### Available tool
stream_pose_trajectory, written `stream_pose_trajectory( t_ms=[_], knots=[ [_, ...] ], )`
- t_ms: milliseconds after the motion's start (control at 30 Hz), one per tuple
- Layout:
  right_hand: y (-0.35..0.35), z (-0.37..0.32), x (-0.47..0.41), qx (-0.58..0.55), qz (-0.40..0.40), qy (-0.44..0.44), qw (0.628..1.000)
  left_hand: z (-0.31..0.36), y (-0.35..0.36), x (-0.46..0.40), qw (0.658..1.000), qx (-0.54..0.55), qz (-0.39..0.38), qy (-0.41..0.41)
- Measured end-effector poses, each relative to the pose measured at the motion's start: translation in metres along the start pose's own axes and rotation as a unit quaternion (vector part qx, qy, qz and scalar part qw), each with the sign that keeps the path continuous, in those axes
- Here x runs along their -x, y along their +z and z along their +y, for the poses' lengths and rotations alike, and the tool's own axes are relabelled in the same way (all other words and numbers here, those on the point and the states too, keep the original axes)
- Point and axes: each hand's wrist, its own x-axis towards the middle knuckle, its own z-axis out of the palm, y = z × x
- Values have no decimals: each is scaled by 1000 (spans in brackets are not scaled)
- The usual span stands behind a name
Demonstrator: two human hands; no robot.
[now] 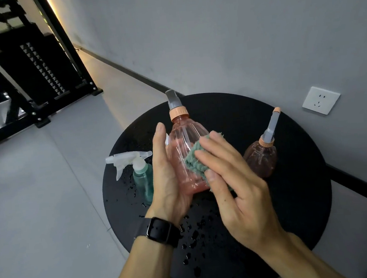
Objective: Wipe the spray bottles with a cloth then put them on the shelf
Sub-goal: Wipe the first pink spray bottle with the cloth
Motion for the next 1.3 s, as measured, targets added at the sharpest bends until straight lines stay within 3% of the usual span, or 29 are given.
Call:
stream_pose_trajectory(
  t_ms=[233,567,833,1100,1300],
  knots=[
    [-1,0,-4,25,4,-33,999,-2,-2,-2,999,-25,22,-17],
    [-13,9,-23,19,31,39,999,-11,11,8,993,-100,-26,-59],
    [-10,9,-17,-9,26,74,997,-6,14,8,999,-36,-6,-33],
    [2,1,-3,-3,36,38,999,5,11,5,1000,19,-6,-13],
    [-3,0,-8,23,30,6,999,2,12,8,998,-56,-20,-21]
  ],
)
